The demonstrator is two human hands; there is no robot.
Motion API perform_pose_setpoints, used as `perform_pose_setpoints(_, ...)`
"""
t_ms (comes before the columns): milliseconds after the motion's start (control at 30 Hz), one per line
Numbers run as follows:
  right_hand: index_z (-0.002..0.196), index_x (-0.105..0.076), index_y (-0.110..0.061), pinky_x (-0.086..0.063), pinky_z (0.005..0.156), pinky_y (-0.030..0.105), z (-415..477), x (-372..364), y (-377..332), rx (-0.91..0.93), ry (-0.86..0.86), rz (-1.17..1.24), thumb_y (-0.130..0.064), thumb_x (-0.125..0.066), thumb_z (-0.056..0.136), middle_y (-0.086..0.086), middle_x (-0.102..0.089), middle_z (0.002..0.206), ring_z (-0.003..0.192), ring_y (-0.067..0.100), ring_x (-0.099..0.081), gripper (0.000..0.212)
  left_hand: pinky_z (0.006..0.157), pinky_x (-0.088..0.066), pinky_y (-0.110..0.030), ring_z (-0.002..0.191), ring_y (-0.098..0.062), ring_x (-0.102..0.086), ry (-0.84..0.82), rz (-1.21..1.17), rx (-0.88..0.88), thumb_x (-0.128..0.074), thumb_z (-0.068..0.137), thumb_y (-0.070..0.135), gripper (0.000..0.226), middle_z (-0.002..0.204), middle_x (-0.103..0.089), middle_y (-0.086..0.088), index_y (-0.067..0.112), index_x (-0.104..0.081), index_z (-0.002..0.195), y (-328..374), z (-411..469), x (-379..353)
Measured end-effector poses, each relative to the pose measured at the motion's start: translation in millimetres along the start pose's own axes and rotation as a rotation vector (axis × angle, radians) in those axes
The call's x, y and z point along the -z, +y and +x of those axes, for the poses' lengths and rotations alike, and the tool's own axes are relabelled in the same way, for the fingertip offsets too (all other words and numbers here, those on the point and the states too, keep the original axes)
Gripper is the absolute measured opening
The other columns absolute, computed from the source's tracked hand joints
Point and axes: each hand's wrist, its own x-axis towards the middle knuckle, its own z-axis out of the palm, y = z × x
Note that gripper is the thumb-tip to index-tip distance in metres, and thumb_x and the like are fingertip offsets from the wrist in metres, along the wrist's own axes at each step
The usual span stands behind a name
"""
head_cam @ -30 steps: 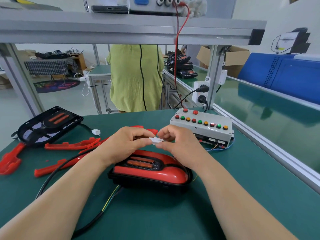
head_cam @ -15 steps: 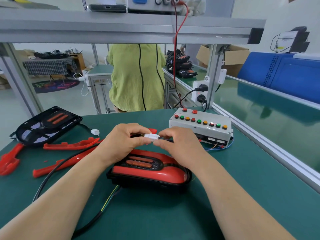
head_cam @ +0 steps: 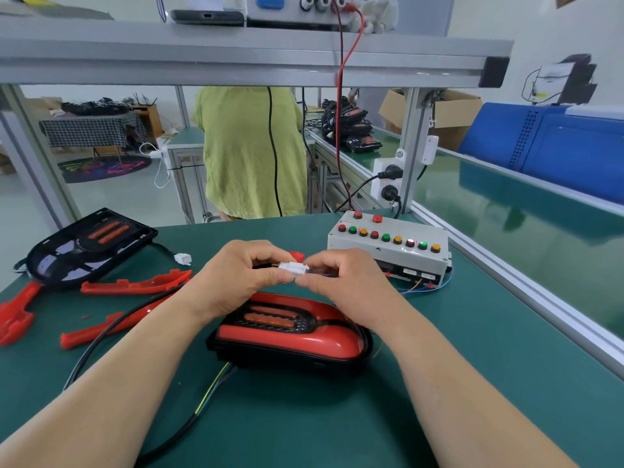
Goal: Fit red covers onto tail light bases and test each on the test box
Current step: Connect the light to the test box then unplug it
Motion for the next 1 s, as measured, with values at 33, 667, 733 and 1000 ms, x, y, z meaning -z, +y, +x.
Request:
perform_pose_setpoints(33, 0.101, -0.077, -0.025, -0.043, 0.068, 0.007, 0.2, 0.0, -0.1, -0.002, 0.003, 0.007, -0.036, -0.076, 0.084, -0.013, -0.071, 0.082, 0.076, -0.007, -0.062, 0.021, 0.075, -0.041, -0.009, 0.078, 0.001, -0.061, -0.007, 0.003, 0.001, -0.077, 0.083, 0.012, 0.015, 0.084, -0.071, 0.012, 0.024, -0.079, 0.093, 0.0, 0.1, -0.1)
perform_pose_setpoints(667, 0.094, -0.077, -0.021, -0.039, 0.056, 0.008, 2.8, 7.1, 2.8, -0.043, 0.002, 0.008, -0.031, -0.077, 0.082, -0.012, -0.067, 0.070, 0.058, -0.005, -0.055, 0.016, 0.079, -0.040, -0.006, 0.083, 0.010, -0.062, 0.021, 0.049, 0.000, -0.077, 0.084, 0.013, 0.011, 0.083, -0.071, 0.022, 0.022, -0.079, 0.091, 0.9, 1.0, -7.8)
perform_pose_setpoints(733, 0.096, -0.077, -0.020, -0.039, 0.057, 0.006, 2.9, 6.8, 2.3, -0.044, 0.007, 0.002, -0.031, -0.077, 0.083, -0.011, -0.068, 0.073, 0.060, -0.007, -0.056, 0.017, 0.080, -0.041, -0.007, 0.085, 0.008, -0.063, 0.027, 0.056, 0.001, -0.077, 0.084, 0.013, 0.011, 0.083, -0.071, 0.022, 0.022, -0.079, 0.090, 0.7, 0.6, -7.7)
perform_pose_setpoints(1000, 0.094, -0.077, -0.020, -0.036, 0.053, 0.007, 2.6, 7.7, -0.4, -0.029, -0.001, 0.011, -0.030, -0.077, 0.083, -0.014, -0.062, 0.065, 0.053, -0.005, -0.052, 0.015, 0.076, -0.040, -0.003, 0.083, 0.012, -0.063, 0.012, 0.009, 0.007, -0.076, 0.084, 0.008, 0.011, 0.080, -0.072, 0.023, 0.015, -0.078, 0.092, 2.4, 0.0, -5.8)
